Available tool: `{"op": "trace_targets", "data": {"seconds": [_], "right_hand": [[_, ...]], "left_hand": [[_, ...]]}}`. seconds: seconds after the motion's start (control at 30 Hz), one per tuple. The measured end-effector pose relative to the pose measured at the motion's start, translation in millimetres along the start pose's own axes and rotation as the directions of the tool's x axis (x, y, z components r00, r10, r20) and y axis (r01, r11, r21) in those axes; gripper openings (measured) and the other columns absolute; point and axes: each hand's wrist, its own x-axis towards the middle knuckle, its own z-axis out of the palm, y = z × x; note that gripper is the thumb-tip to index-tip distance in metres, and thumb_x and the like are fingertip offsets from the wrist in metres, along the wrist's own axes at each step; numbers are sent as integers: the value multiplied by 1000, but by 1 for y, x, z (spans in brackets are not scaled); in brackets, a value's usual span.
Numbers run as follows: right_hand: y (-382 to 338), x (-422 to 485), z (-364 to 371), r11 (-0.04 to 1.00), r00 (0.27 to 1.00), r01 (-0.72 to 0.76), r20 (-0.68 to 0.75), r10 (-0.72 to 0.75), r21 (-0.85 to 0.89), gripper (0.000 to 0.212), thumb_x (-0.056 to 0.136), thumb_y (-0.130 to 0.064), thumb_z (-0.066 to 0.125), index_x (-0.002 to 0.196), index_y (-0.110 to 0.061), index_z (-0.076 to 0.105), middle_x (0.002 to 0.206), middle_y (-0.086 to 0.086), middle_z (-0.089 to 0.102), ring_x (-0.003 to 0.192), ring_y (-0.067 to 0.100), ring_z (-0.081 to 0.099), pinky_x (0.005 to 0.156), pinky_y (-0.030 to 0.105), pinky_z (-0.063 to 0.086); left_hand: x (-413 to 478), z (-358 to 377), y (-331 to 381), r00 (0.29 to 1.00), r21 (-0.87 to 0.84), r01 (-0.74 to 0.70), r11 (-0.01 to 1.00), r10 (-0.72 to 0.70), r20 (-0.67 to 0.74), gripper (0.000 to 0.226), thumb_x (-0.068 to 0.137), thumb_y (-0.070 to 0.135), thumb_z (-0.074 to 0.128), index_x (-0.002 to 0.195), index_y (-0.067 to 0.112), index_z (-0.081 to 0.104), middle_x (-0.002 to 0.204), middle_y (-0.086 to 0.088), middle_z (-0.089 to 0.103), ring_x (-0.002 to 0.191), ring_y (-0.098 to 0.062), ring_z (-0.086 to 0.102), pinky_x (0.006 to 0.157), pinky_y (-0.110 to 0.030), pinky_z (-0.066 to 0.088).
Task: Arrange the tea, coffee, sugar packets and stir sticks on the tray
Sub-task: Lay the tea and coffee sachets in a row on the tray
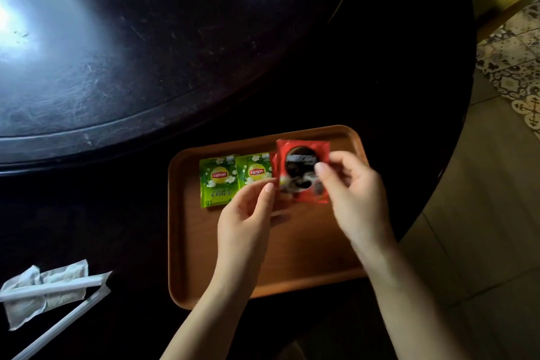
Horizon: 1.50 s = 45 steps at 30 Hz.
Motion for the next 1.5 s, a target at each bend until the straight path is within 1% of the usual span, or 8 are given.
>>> {"op": "trace_targets", "data": {"seconds": [0.03, 0.13, 0.2, 0.4, 0.53, 0.7, 1.27, 1.5], "right_hand": [[3, 6, -8, 1000, 998, -21, -61, 21, -9, 12, 86, -17, 60, 97, -17, 63, 88, 0, 65, 86, 14, 63, 78, 25, 50], [11, 23, -28, 990, 994, -68, -91, 56, -124, 19, 89, -15, 56, 105, -9, 62, 91, 1, 61, 89, 15, 60, 72, 22, 49], [16, 29, -31, 975, 997, -67, -56, 56, -210, 23, 90, -14, 54, 110, -5, 61, 95, 4, 61, 90, 14, 57, 66, 12, 43], [22, 34, -15, 899, 1000, 6, -18, -15, -438, 25, 90, -15, 54, 112, -4, 60, 108, 15, 66, 99, 25, 63, 63, 8, 40], [26, 31, -9, 779, 987, 83, -59, -153, -622, 33, 87, -16, 59, 117, -3, 57, 112, 18, 61, 104, 31, 58, 80, 29, 48], [34, 16, -4, 684, 930, 362, 202, -306, -633, 40, 80, -19, 66, 118, -8, 59, 114, 13, 62, 107, 29, 55, 92, 35, 47], [37, 20, -1, 680, 943, 315, 140, -301, -662, 35, 81, -21, 66, 112, -7, 61, 110, 16, 60, 103, 32, 55, 86, 38, 50], [9, 3, 16, 713, 906, 423, 234, -354, -560, 29, 81, -18, 64, 108, -7, 63, 104, 14, 63, 99, 30, 56, 87, 32, 43]], "left_hand": [[2, -1, -3, 984, 206, -158, 966, 171, -45, 15, 88, 20, 57, 97, 18, 69, 89, 8, 73, 84, -8, 69, 72, -19, 55], [9, -2, -11, 828, 673, -452, 586, 556, 72, 30, 85, 25, 54, 110, 14, 67, 107, 5, 69, 102, -8, 62, 87, -14, 45], [17, 4, -18, 791, 751, -505, 426, 576, 206, 38, 85, 27, 48, 118, 13, 63, 120, -3, 65, 117, -17, 56, 97, -27, 43], [42, 18, -38, 768, 798, -563, 215, 494, 408, 40, 89, 27, 44, 124, 13, 58, 136, -14, 53, 134, -32, 39, 110, -45, 22], [48, 18, -44, 772, 807, -560, 187, 471, 427, 36, 88, 24, 54, 123, 15, 59, 137, -12, 53, 134, -31, 39, 109, -45, 27], [49, 18, -42, 761, 809, -568, 150, 470, 447, 39, 87, 24, 51, 124, 14, 58, 136, -13, 53, 133, -32, 41, 108, -44, 24], [50, 18, -32, 767, 808, -566, 164, 465, 443, 39, 87, 27, 44, 116, 10, 63, 130, -18, 58, 127, -36, 48, 105, -45, 30], [29, -21, -12, 839, 807, -496, 320, 417, 350, 43, 85, 27, 41, 121, 12, 60, 136, -14, 53, 133, -31, 42, 111, -44, 32]]}}
